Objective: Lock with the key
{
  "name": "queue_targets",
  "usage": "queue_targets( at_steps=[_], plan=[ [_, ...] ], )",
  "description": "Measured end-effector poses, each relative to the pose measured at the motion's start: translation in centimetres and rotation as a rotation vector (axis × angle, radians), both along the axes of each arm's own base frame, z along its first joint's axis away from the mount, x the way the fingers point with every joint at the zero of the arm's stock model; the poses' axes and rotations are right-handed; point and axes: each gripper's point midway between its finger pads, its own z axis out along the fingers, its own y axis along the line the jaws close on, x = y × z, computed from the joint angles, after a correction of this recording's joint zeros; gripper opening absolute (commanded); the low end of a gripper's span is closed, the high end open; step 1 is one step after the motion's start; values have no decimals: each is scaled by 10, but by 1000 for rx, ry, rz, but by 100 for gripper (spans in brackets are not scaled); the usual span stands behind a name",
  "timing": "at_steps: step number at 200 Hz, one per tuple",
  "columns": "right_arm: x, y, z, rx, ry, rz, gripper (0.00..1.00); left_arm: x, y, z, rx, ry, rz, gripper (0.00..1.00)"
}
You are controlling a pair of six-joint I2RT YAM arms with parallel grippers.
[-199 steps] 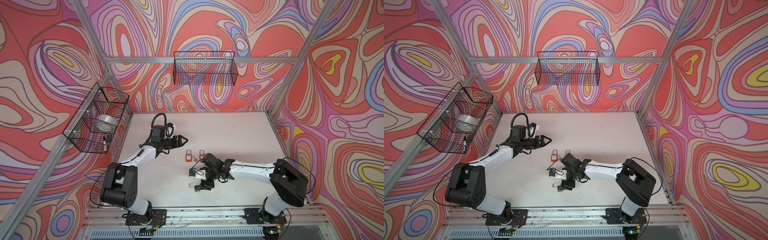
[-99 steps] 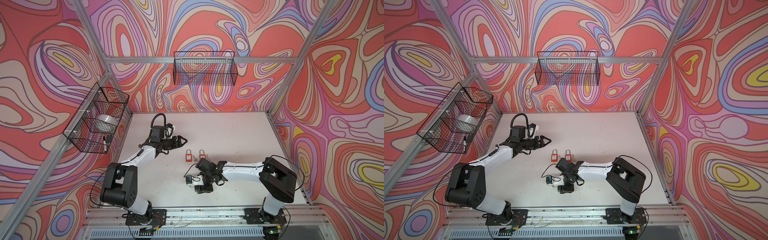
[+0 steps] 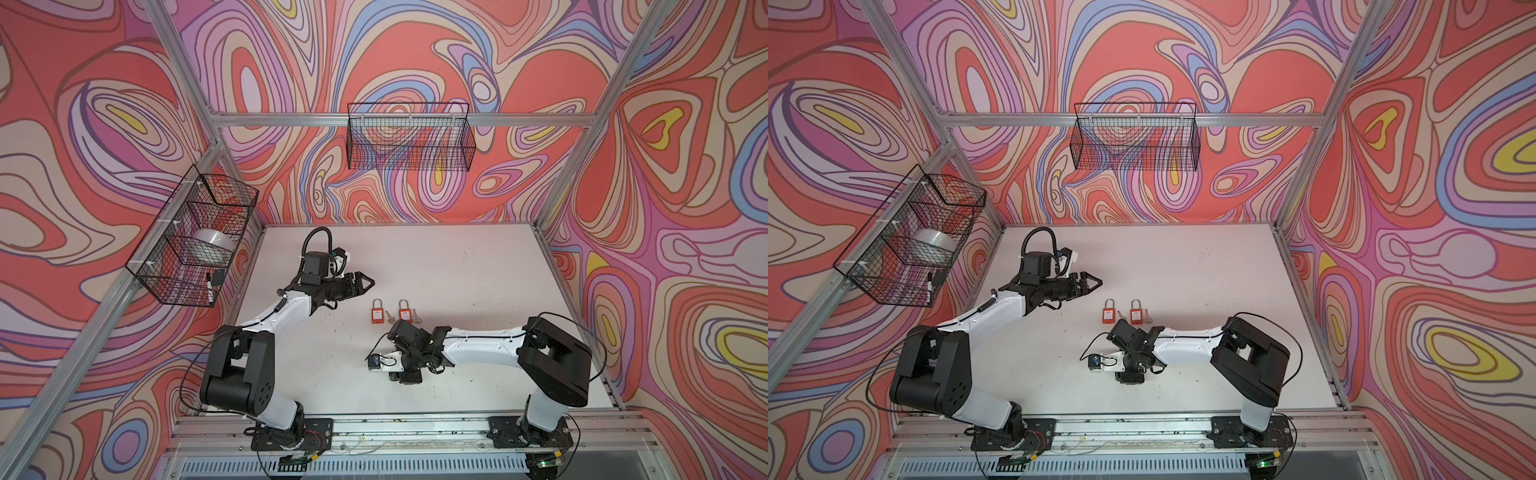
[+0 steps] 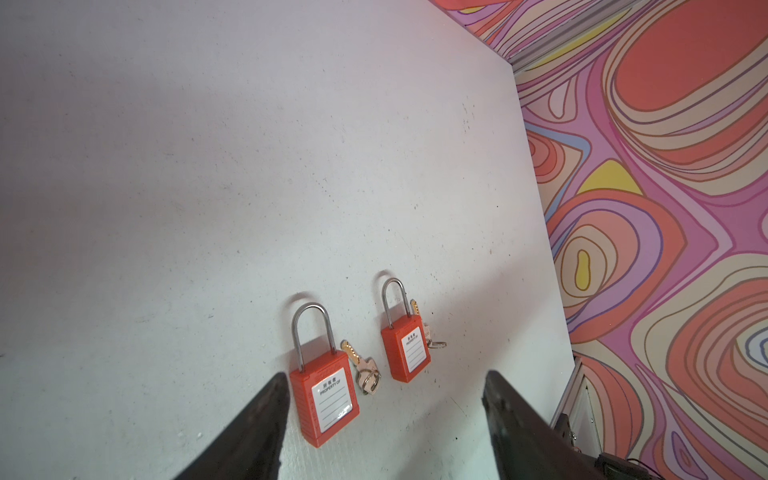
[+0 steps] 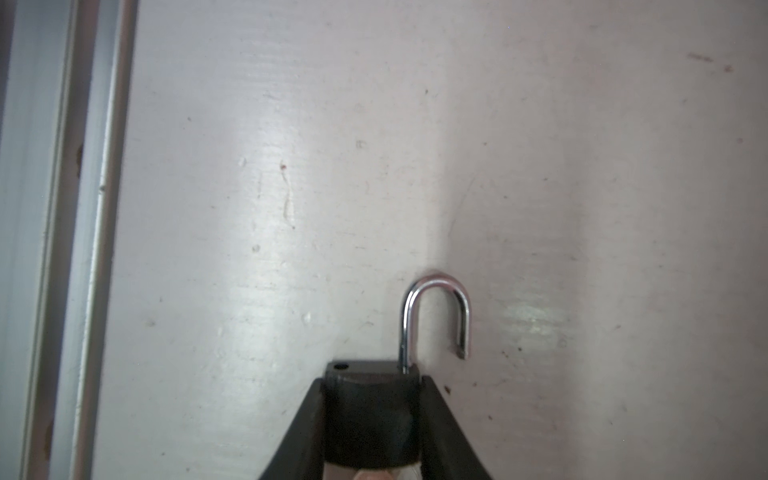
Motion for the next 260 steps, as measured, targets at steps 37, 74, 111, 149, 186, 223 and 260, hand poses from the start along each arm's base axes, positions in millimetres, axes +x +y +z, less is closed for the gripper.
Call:
queue_targets(
  at_steps=[37,74,111,149,186,223,260],
  plan=[
    [5,-15,4,7,-31,-53,17,-1,-1,0,-3,7,-4,75],
    [39,-32,37,106,-72,-195,17,-4,-3,2,-20,9,-21,74],
    [86,-52,76,221,-144,-343,17,-5,-12,12,-80,1,-53,73],
    [114,-72,96,280,-174,-430,17,-7,-25,27,-156,-38,-106,71],
    [125,-77,106,310,-174,-450,17,-28,-59,34,-199,-61,-234,70],
    [133,-65,128,367,-193,-426,17,-47,-91,45,-254,-97,-360,67],
    [138,-61,139,398,-202,-418,16,-54,-105,45,-293,-93,-415,64]
  ],
)
